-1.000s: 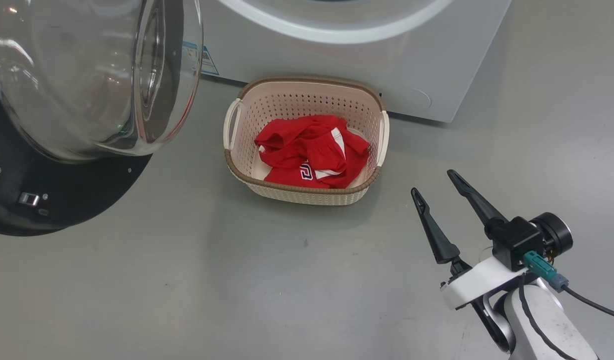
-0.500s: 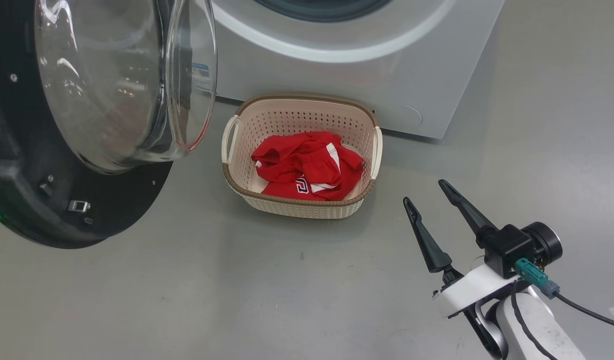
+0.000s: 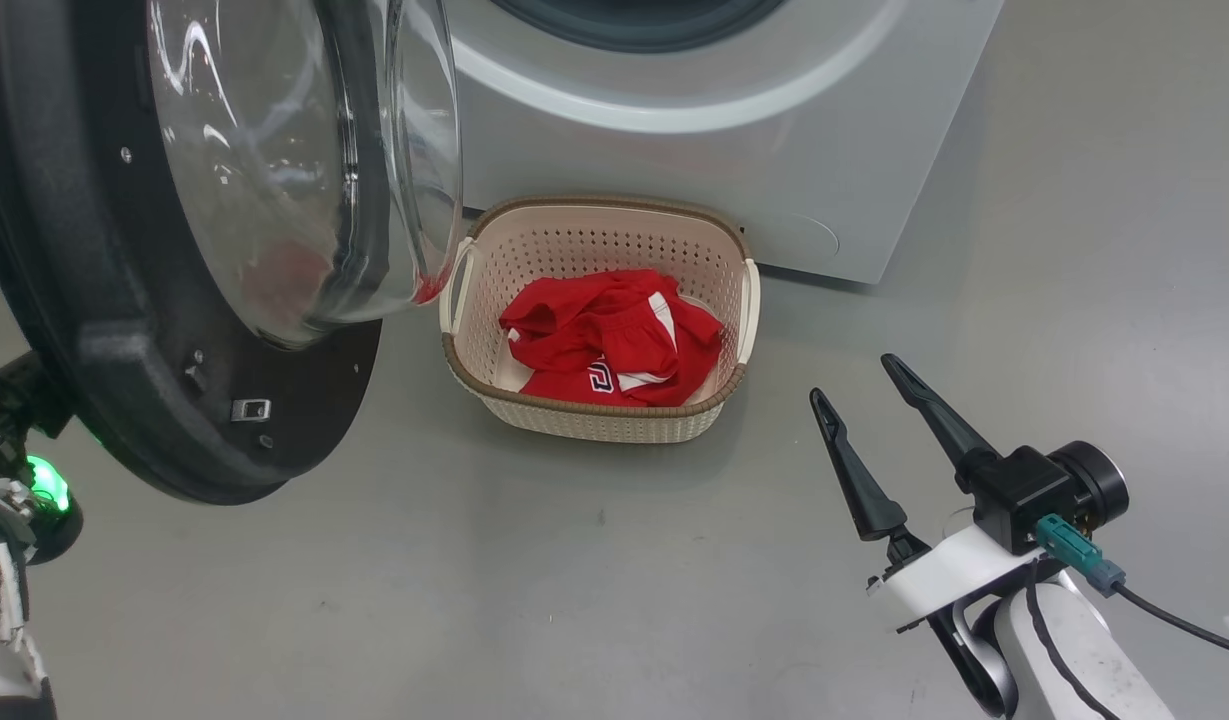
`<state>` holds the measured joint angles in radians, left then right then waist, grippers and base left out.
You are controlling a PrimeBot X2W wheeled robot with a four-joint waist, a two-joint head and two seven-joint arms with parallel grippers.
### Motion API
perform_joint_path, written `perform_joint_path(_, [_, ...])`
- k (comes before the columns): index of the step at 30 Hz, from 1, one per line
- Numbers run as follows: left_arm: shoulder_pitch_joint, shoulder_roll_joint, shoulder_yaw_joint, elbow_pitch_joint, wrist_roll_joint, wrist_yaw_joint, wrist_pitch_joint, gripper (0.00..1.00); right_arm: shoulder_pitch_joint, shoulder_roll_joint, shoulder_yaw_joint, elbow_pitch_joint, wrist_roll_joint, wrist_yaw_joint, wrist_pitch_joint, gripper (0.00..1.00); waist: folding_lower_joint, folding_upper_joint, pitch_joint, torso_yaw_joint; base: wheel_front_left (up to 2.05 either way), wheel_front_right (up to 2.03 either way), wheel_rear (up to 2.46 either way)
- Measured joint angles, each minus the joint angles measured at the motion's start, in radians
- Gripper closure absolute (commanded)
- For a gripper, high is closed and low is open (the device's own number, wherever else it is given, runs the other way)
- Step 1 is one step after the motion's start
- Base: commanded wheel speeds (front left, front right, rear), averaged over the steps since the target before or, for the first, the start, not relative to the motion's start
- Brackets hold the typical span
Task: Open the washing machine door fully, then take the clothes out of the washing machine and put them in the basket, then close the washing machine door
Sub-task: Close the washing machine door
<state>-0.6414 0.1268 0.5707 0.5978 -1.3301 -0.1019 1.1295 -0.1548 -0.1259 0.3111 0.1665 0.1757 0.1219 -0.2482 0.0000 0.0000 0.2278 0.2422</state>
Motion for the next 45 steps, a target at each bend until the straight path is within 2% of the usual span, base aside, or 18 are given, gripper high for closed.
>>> perform_joint_path(13, [0.058, -0.077, -0.014, -0.1, -0.025, 0.0, 0.037, 1.0, 0.002, 0.005, -0.008, -0.006, 0.0, 0.0, -0.001, 0.0, 0.0, 0.0, -0.001, -0.011, 0.0, 0.0, 0.0])
perform_joint_path(33, [0.129, -0.094, -0.033, -0.248, -0.025, 0.017, 0.022, 1.0, 0.005, 0.014, -0.016, -0.012, 0.001, 0.0, -0.001, 0.0, 0.0, 0.0, 0.001, -0.023, 0.0, 0.0, 0.0])
perform_joint_path(38, [0.153, -0.094, -0.051, -0.287, 0.034, 0.01, -0.027, 1.0, 0.005, 0.015, -0.022, -0.012, 0.001, 0.0, -0.001, 0.0, 0.0, 0.0, -0.007, -0.022, 0.0, 0.0, 0.0])
perform_joint_path(43, [0.224, -0.066, -0.121, -0.336, 0.206, -0.011, -0.09, 1.0, 0.021, 0.021, -0.026, -0.009, 0.002, 0.0, -0.004, 0.0, 0.0, 0.0, -0.026, -0.018, 0.0, 0.0, 0.0])
perform_joint_path(45, [0.241, -0.061, -0.124, -0.345, 0.226, -0.011, -0.103, 1.0, 0.025, 0.024, -0.026, -0.008, 0.004, 0.0, -0.004, 0.0, 0.0, 0.0, -0.031, -0.017, 0.0, 0.0, 0.0])
